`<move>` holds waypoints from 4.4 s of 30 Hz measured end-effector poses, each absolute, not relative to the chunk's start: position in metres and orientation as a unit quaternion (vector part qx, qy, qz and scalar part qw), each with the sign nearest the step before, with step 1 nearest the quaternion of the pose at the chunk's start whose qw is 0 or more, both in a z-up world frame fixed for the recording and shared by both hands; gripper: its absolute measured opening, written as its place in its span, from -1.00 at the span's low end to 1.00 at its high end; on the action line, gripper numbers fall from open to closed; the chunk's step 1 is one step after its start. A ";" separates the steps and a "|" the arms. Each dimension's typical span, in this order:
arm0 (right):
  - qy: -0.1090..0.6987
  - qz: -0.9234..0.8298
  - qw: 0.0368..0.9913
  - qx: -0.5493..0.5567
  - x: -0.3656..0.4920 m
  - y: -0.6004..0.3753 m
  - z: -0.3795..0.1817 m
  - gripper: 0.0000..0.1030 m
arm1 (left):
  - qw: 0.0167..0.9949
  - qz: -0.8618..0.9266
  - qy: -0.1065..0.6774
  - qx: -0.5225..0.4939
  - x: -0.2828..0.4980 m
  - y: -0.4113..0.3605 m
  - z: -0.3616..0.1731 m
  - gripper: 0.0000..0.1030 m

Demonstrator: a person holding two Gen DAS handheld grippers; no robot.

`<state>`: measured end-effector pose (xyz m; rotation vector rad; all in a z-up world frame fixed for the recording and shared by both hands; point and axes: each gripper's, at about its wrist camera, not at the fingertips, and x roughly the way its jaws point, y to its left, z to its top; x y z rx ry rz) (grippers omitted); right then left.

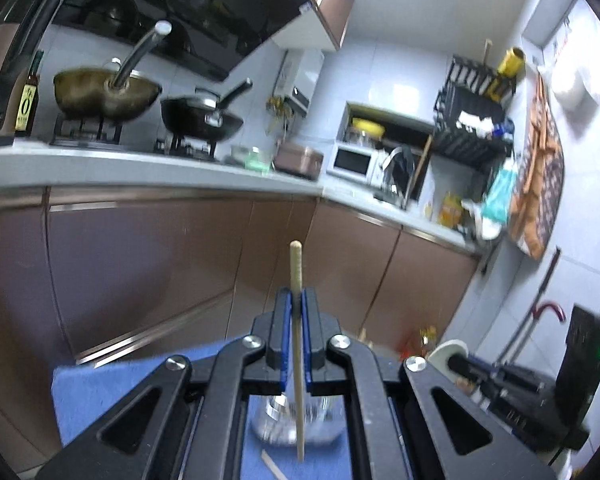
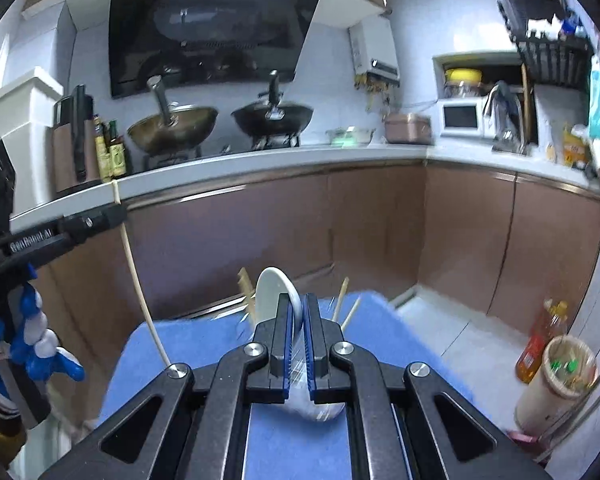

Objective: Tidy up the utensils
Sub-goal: 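Carry the chopstick and white spoon into the wire holder and open both tools, then withdraw both open tools back over the pink spoon and last chopstick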

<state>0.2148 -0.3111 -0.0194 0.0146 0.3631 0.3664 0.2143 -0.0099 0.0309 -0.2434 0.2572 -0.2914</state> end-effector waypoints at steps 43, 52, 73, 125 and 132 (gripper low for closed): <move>0.182 0.103 0.978 -0.008 0.272 -0.303 -0.099 -0.37 | 0.980 -0.092 0.159 -0.072 0.292 -0.081 -0.067 -0.44; 0.185 0.105 0.977 0.020 0.228 -0.321 -0.076 -0.32 | 0.980 -0.073 0.173 -0.063 0.239 -0.057 -0.053 -0.43; 0.173 0.096 0.979 0.043 0.140 -0.316 -0.056 0.12 | 0.986 -0.043 0.163 0.009 0.135 -0.054 -0.041 0.12; 0.125 0.085 0.984 0.099 0.070 -0.310 -0.046 1.00 | 0.994 0.010 0.102 0.035 0.044 -0.036 -0.017 0.29; 0.168 0.078 0.980 0.065 0.085 -0.297 -0.054 1.00 | 0.992 0.015 0.121 0.025 0.052 -0.031 -0.027 0.29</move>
